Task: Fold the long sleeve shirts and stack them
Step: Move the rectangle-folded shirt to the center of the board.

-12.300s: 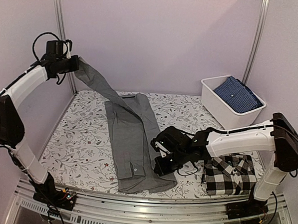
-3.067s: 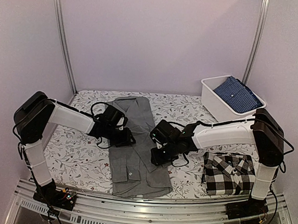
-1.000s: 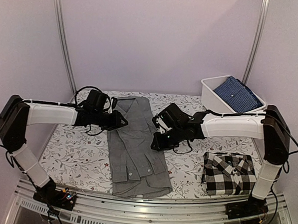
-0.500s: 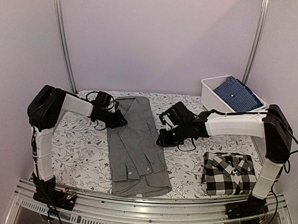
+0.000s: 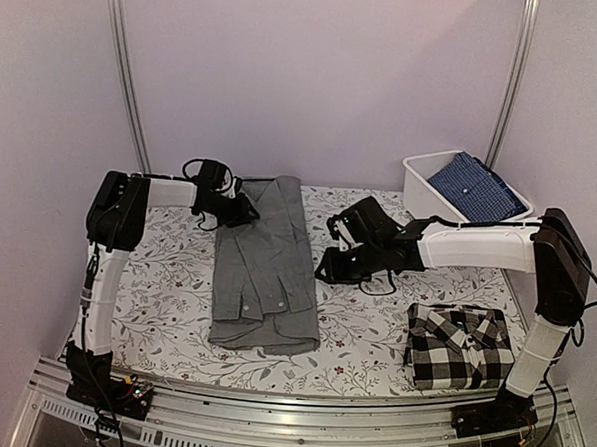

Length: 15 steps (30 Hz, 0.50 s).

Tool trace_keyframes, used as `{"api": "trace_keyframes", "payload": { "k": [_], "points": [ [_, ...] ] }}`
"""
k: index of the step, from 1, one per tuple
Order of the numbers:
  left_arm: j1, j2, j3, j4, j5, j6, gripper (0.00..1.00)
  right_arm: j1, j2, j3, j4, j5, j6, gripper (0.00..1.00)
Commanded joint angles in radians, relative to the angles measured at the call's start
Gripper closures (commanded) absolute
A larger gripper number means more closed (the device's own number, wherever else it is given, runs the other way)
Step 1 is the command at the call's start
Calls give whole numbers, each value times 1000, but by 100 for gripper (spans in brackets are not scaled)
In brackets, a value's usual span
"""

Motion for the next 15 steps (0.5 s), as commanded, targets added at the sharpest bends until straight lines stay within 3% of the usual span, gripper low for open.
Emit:
{"api": "trace_keyframes", "payload": {
  "k": [1,7,15],
  "points": [
    [-1,-56,31,-84,8,27,61,-8,0,16,29,-15,30,71],
    [-30,-298,-103,-78,-44,16,52,-9,-87,-78,105,22,79,67],
    [-194,-735,-556,-32,-363,9,43,-11,-264,-299,312,57,90,68]
  ]
}}
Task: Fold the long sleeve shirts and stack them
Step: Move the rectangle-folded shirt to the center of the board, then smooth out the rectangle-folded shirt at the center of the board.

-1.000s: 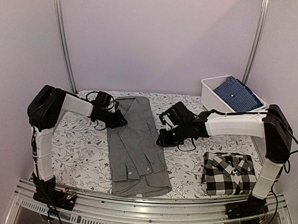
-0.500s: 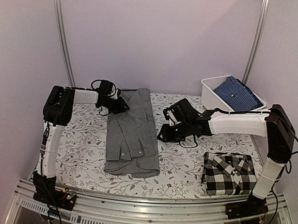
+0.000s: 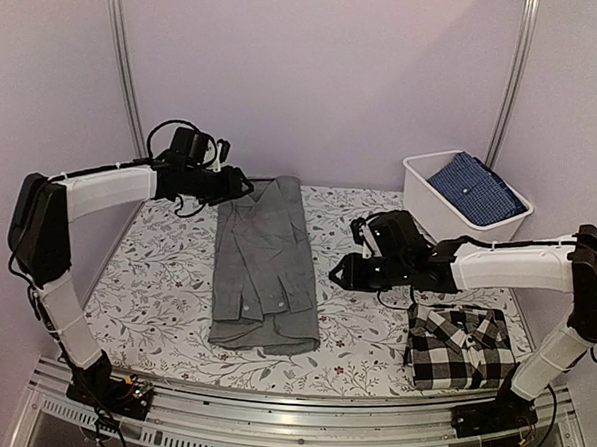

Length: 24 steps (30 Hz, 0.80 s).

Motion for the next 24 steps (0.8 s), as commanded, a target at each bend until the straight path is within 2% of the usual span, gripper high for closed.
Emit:
{"api": "trace_keyframes", "payload": {
  "k": [1,3,4,9,13,18,24],
  "points": [
    [-118,-206,-245,8,-228,-19,42,-8,-83,-61,136,9,-8,71],
    [-159,-299,-364,-6,-307,-48,39,-14,-90,-77,144,-30,-27,81],
    [-173,-339,-410,-8,-328,-70,38,-17,-91,-87,155,-48,-27,83],
    [-208,-493,-627,36,-316,-172,37,-28,-82,-115,212,-151,9,81],
    [-215,-561,-783,181,-200,-208,38,-13,-2,-58,228,-255,29,80],
    [-234,-556,-917,314,-62,-260,42,50,123,28,206,-269,53,79],
    [-237,-563,-1078,468,68,-347,45,90,253,46,246,-333,120,80]
  ]
}}
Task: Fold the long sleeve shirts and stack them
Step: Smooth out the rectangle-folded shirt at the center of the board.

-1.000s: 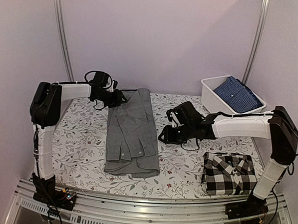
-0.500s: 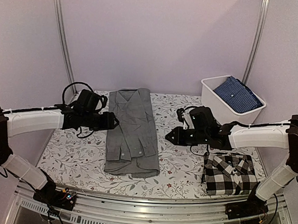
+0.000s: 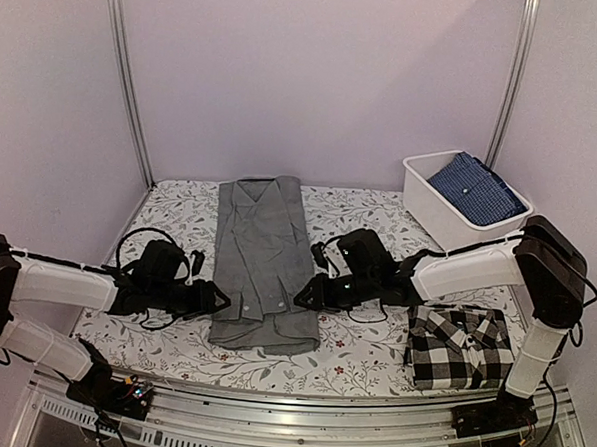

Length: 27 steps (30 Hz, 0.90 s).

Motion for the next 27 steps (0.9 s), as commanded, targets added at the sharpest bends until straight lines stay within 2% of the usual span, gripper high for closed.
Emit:
{"api": "trace_keyframes", "payload": {
  "k": [1,6,10,14,17,20,23,27],
  "points": [
    [-17,-15,-99,175,145,-93,45,27,79,24,35,-80,60,80],
    [-41,-26,-153,144,168,-145,46,67,137,3,46,-63,116,81],
    [-48,-29,-168,79,154,-165,47,71,127,-89,72,-59,166,81],
    [-56,-117,-158,-8,113,-189,47,71,79,-126,39,-48,150,79],
    [-56,-206,-112,-136,59,-187,46,66,10,-94,-47,-8,112,74],
    [-39,-247,-70,-219,-5,-166,44,23,-58,-91,-80,7,71,63],
    [34,-212,-71,-158,61,-144,50,-49,-76,-89,-77,-29,45,57],
    [105,-94,-30,-94,134,-83,54,-108,-19,-43,-78,-74,2,54]
  ]
}}
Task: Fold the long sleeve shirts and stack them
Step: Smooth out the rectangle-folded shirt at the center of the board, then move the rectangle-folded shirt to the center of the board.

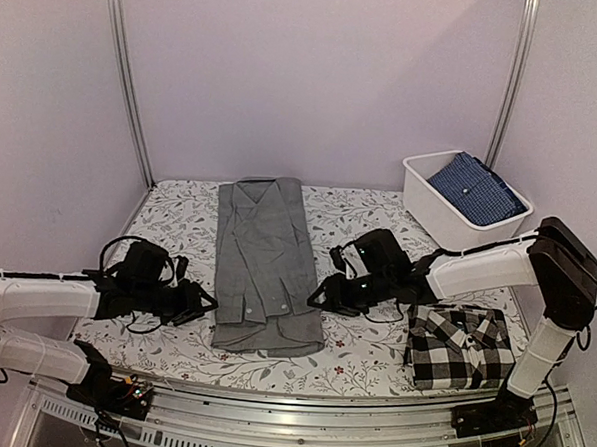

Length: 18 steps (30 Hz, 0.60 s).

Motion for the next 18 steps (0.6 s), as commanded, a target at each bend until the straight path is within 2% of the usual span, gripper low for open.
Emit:
{"api": "trace_keyframes", "payload": {
  "k": [1,9,18],
  "points": [
    [74,130,59,27,78,89,56,-68,64,57,-30,-54,-66,54],
    [109,297,93,104,163,131,61,-96,161,97,-36,-81,-79,54],
    [110,335,73,111,190,126,72,-92,224,115,-36,-132,-66,54]
  ]
}}
